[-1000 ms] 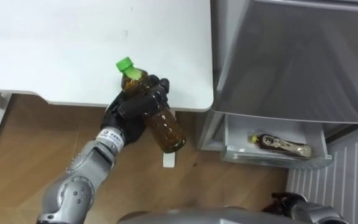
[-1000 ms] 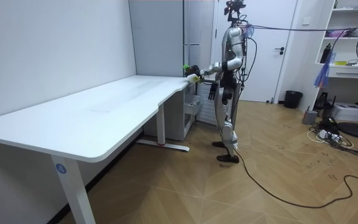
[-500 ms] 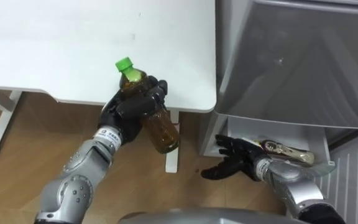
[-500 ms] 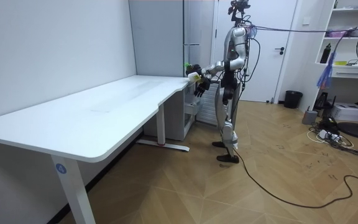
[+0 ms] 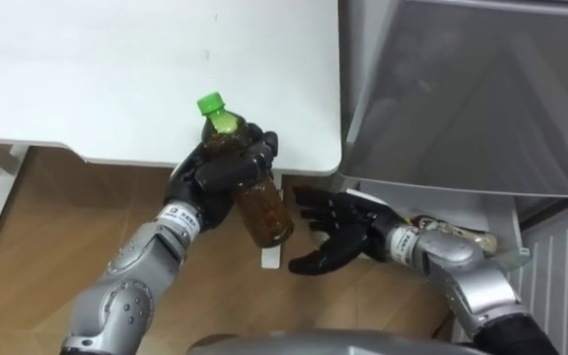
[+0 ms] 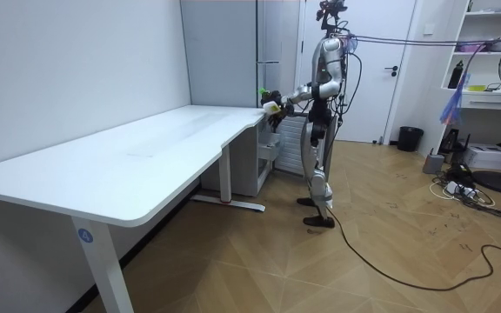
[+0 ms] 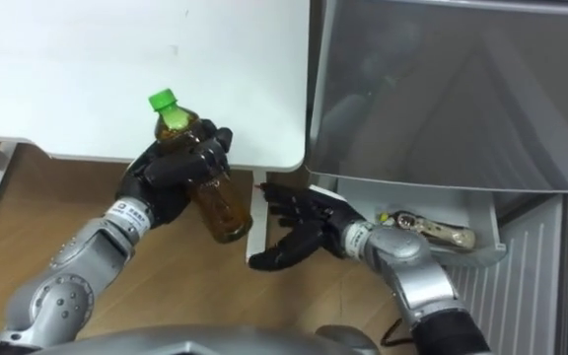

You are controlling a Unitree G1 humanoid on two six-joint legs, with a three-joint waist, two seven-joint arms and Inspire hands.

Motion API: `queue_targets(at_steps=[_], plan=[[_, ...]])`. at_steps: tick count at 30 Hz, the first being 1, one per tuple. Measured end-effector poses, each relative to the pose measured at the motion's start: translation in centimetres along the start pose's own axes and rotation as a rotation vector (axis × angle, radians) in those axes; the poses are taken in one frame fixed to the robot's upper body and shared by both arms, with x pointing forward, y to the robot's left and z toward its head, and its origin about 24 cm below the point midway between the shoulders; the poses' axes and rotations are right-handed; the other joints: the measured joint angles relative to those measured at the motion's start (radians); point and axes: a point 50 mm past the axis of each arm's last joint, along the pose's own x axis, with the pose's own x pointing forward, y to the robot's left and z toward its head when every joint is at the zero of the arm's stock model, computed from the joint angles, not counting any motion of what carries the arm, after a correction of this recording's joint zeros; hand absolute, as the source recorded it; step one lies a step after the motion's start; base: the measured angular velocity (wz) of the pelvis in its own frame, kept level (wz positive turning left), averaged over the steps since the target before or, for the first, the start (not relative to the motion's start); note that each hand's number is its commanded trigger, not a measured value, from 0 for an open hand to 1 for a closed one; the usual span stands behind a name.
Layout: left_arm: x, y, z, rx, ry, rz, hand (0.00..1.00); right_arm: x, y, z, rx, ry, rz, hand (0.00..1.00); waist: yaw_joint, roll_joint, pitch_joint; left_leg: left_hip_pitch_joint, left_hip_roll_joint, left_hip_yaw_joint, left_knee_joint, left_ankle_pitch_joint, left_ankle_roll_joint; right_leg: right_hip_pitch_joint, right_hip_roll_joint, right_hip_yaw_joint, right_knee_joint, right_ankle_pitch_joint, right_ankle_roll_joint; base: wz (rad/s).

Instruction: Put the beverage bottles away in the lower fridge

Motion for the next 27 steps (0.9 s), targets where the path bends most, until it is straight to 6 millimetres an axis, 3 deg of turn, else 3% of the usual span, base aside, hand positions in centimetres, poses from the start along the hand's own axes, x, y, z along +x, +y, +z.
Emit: queue_targets(at_steps=[4,12,20,27], plan=[[0.1,-0.3,-0.1,0.016,-0.001,-0.019,1.0,0.0,0.6,1.0,-0.026,-0.036,0.07,0.0,0.007,-0.018,0.0083,0.001,0.001,0.004,0.001,0.0,0.0,0.0,0.002,0.006,0.001,0.0,0.0,-0.02],[0.1,-0.9,-0.6,0.065,0.027,-0.089,1.0,-0.1,1.2,1.2,-0.01,-0.051,0.187,0.0,0.007,-0.02,0.0072,0.0,0.001,0.004,-0.008,-0.001,0.001,-0.004,0.003,0.003,0.002,0.001,0.001,0.0],[0.0,-1.1,-1.1,0.089,0.042,-0.136,1.0,-0.4,1.2,0.9,0.017,-0.039,0.222,0.0,0.005,-0.031,-0.0017,-0.013,0.001,0.007,0.004,-0.001,0.001,-0.016,-0.003,-0.003,0.011,0.001,0.001,0.0],[0.0,-1.2,-1.6,0.099,0.051,-0.143,1.0,-0.5,1.2,0.7,0.011,-0.024,0.223,0.0,0.003,-0.03,-0.0016,-0.008,0.002,0.01,-0.001,-0.001,0.001,-0.018,-0.001,-0.004,0.019,0.002,0.0,0.0]])
